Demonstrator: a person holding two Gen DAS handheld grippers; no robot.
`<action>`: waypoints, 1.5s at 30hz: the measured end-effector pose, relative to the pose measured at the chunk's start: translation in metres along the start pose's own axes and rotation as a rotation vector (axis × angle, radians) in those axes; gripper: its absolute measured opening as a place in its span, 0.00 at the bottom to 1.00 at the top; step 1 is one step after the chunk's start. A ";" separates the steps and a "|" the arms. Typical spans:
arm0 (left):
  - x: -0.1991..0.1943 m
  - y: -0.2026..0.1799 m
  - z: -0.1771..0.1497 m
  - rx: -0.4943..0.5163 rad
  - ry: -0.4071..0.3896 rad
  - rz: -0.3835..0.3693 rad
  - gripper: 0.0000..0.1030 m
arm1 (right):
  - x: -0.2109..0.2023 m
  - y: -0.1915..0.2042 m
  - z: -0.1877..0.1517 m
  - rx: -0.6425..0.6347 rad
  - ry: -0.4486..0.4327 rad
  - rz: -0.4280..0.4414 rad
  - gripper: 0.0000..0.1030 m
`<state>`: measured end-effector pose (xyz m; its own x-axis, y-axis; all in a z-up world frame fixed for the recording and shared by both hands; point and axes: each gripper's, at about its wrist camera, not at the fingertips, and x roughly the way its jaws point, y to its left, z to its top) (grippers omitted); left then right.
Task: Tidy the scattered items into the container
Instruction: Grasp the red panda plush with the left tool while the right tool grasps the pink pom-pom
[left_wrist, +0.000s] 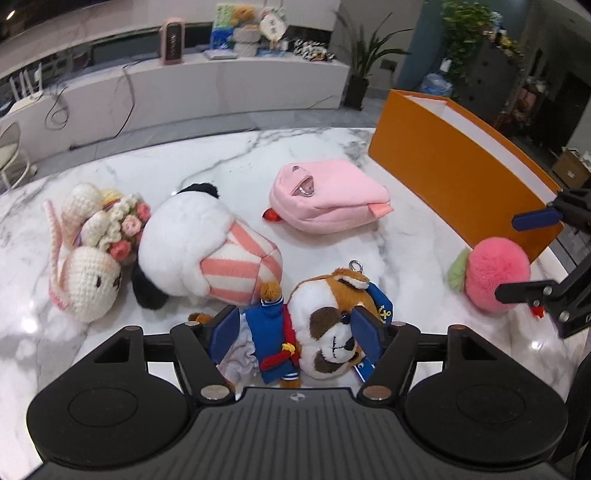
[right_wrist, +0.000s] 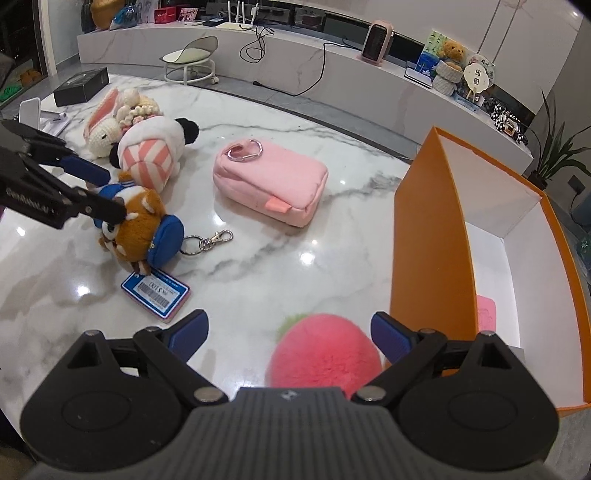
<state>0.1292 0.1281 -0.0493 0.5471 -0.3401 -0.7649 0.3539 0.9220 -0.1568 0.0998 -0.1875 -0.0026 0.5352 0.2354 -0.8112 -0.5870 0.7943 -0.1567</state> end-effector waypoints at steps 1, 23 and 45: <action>0.001 0.000 -0.001 0.012 -0.007 -0.008 0.79 | -0.001 -0.001 -0.001 0.001 -0.001 0.001 0.93; 0.034 -0.047 -0.016 0.425 0.049 0.095 0.98 | 0.015 0.000 -0.023 -0.082 0.089 -0.052 0.96; 0.027 -0.066 -0.023 0.483 0.082 0.101 0.77 | 0.049 0.018 -0.018 -0.139 0.181 -0.047 0.58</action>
<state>0.1034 0.0622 -0.0737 0.5419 -0.2202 -0.8111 0.6242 0.7517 0.2130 0.1041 -0.1718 -0.0552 0.4535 0.0861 -0.8871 -0.6487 0.7144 -0.2623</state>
